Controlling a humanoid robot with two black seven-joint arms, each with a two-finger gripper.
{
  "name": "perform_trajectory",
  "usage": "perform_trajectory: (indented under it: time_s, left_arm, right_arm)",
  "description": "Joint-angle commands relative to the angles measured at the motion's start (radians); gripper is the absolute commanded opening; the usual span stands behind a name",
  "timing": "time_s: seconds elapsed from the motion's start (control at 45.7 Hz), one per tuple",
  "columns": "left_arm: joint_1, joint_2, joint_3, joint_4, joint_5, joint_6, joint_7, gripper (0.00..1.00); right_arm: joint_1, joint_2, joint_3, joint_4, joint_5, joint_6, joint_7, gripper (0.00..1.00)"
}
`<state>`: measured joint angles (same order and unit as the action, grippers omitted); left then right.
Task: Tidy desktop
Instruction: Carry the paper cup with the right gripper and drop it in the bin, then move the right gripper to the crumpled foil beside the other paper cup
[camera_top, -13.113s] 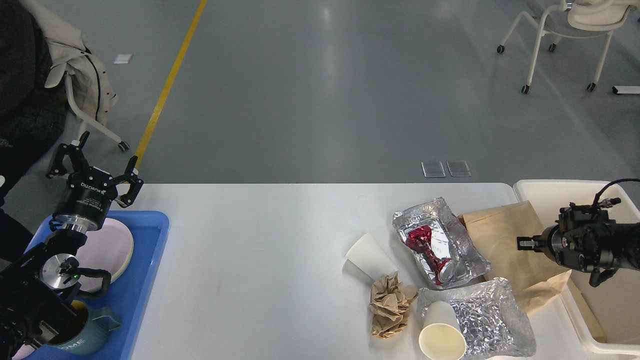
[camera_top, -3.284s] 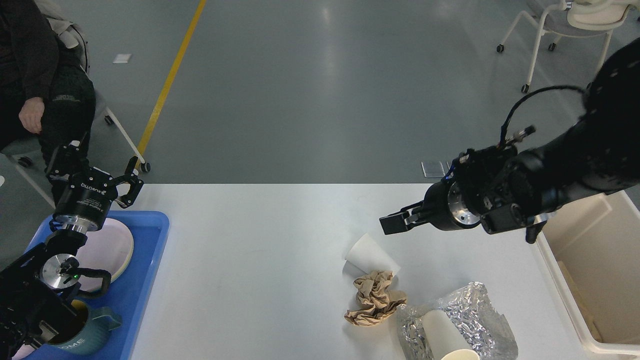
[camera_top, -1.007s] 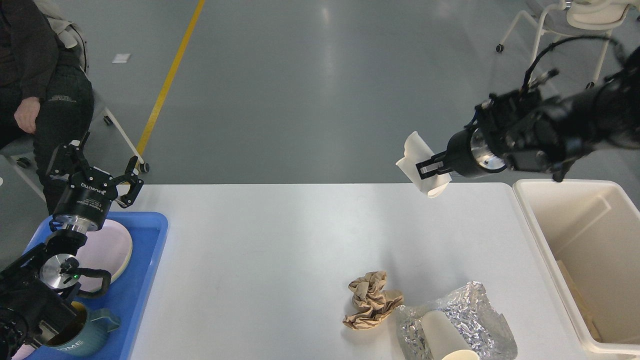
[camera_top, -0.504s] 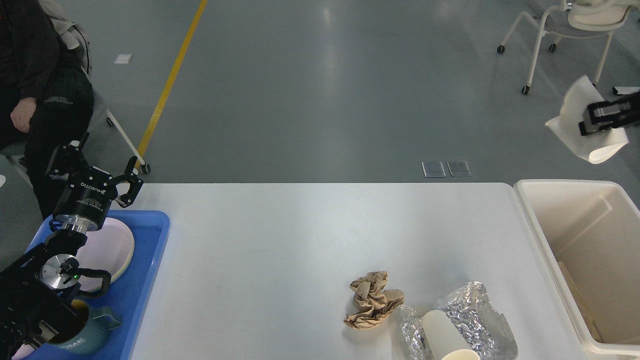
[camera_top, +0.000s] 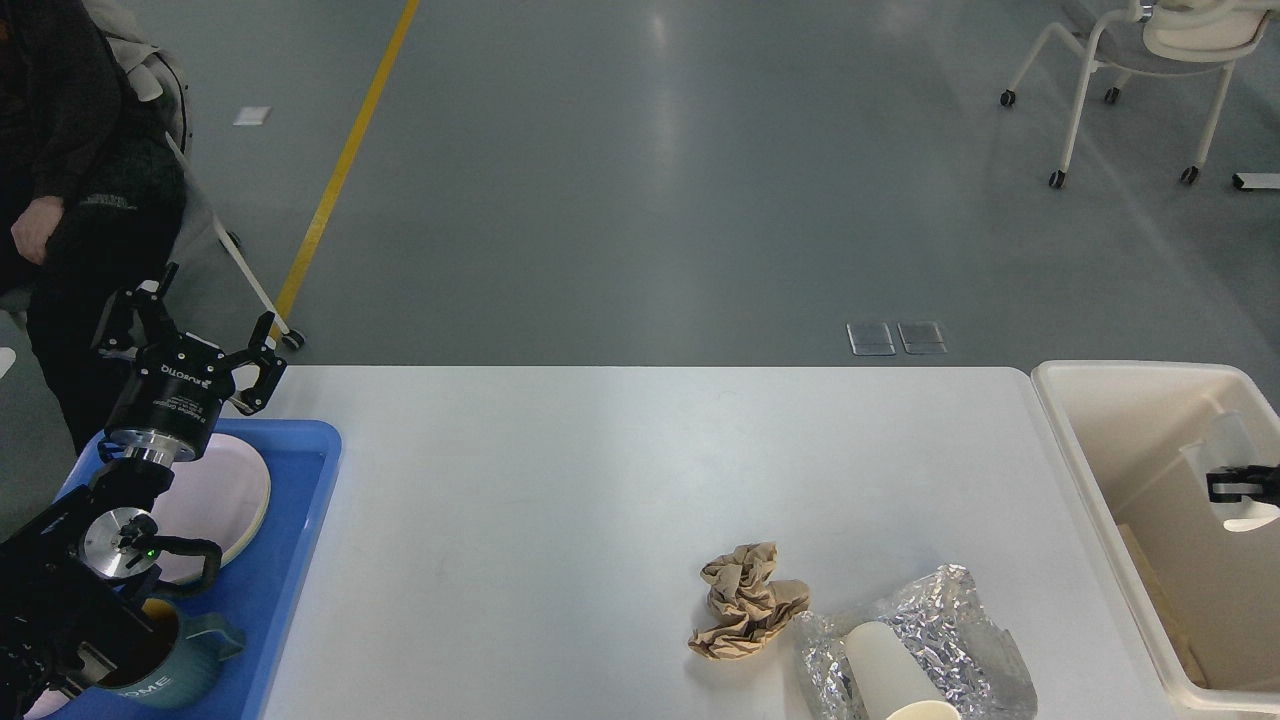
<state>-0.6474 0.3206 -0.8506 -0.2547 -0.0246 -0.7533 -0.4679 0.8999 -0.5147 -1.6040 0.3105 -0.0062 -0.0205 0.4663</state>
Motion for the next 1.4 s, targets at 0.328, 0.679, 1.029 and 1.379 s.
perform_trajectory:
  time_s: [0.328, 0.679, 1.029, 1.379]
  left_arm:
    - [0.000, 0.000, -0.001, 0.000, 0.000, 0.000, 0.000, 1.00]
    - [0.000, 0.000, -0.001, 0.000, 0.000, 0.000, 0.000, 1.00]
    - [0.000, 0.000, -0.001, 0.000, 0.000, 0.000, 0.000, 1.00]
    - [0.000, 0.000, -0.001, 0.000, 0.000, 0.000, 0.000, 1.00]
  right_arm:
    - [-0.087, 0.009, 0.101, -0.088, -0.009, 0.022, -0.031, 1.00]
    - [0.985, -0.025, 0.053, 0.655, -0.402, 0.327, 0.011, 1.00]
    - [1.737, 0.078, 0.156, 1.269, -0.465, 0.734, 0.011, 1.00]
    - [1.728, 0.004, 0.170, 1.375, -0.469, 0.696, -0.011, 1.00]
